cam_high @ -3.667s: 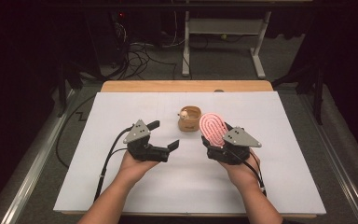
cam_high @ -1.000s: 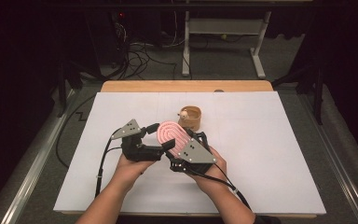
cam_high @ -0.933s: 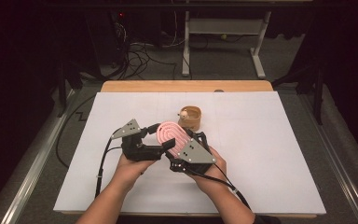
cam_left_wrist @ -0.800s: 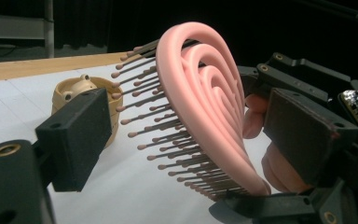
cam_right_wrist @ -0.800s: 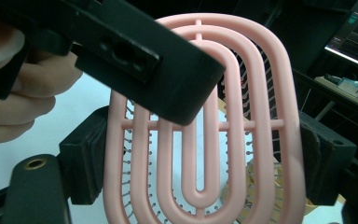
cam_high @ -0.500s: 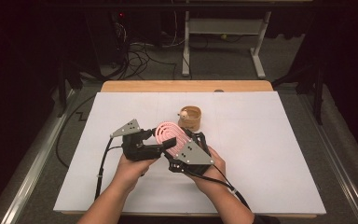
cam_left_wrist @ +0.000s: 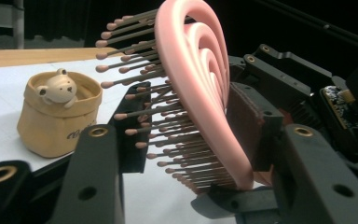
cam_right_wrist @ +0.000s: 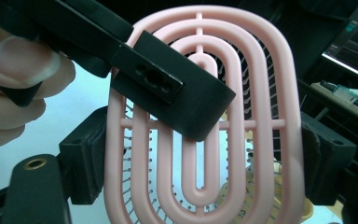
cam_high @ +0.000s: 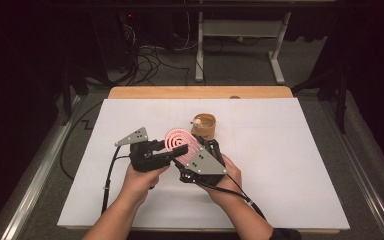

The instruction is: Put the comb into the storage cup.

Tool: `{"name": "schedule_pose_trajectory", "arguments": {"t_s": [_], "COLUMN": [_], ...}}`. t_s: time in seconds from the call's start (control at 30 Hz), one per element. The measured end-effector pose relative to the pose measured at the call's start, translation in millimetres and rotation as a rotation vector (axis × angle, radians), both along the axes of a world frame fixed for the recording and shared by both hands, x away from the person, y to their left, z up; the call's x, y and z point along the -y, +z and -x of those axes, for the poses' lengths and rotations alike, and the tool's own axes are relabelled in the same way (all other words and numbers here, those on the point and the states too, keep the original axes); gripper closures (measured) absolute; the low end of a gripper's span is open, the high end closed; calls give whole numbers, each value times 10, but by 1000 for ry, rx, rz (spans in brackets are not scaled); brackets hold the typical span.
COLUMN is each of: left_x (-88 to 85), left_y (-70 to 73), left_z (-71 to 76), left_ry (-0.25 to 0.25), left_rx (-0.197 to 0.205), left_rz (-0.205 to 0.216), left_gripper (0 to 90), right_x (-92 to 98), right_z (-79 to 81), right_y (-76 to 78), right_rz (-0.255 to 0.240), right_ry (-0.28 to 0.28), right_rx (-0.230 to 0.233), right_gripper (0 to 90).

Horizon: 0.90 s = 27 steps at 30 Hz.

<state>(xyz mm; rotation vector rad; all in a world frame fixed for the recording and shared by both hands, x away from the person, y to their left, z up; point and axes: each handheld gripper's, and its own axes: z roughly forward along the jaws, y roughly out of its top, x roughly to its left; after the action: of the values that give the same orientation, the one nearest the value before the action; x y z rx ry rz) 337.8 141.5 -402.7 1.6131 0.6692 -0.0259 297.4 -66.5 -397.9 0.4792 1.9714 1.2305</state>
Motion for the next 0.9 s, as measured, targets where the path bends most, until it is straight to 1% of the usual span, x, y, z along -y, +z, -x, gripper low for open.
{"name": "schedule_pose_trajectory", "arguments": {"t_s": [0.07,0.2,0.33,0.4,0.57,0.7,0.9], "left_x": [-1,7,15,13,2,-6,7], "left_y": [8,9,22,35,64,81,69], "left_z": [12,19,35,47,68,75,73], "left_ry": [-1,2,10,16,21,27,31], "left_rx": [7,7,15,24,38,46,48], "left_rz": [2,0,-1,-9,-10,-10,-25], "left_gripper": [566,586,609,617,624,625,627], "right_x": [-9,-20,-28,-36,-54,-66,-64], "right_z": [7,1,-4,-9,-6,-5,-29], "right_y": [3,-3,-15,-17,-12,1,-9], "right_rz": [6,15,8,6,-16,-19,-17], "right_ry": [1,-6,-17,-18,-24,-24,-21], "right_rx": [1,11,5,11,-1,4,-19], "right_gripper": [204,204,205,205,204,203,201]}}
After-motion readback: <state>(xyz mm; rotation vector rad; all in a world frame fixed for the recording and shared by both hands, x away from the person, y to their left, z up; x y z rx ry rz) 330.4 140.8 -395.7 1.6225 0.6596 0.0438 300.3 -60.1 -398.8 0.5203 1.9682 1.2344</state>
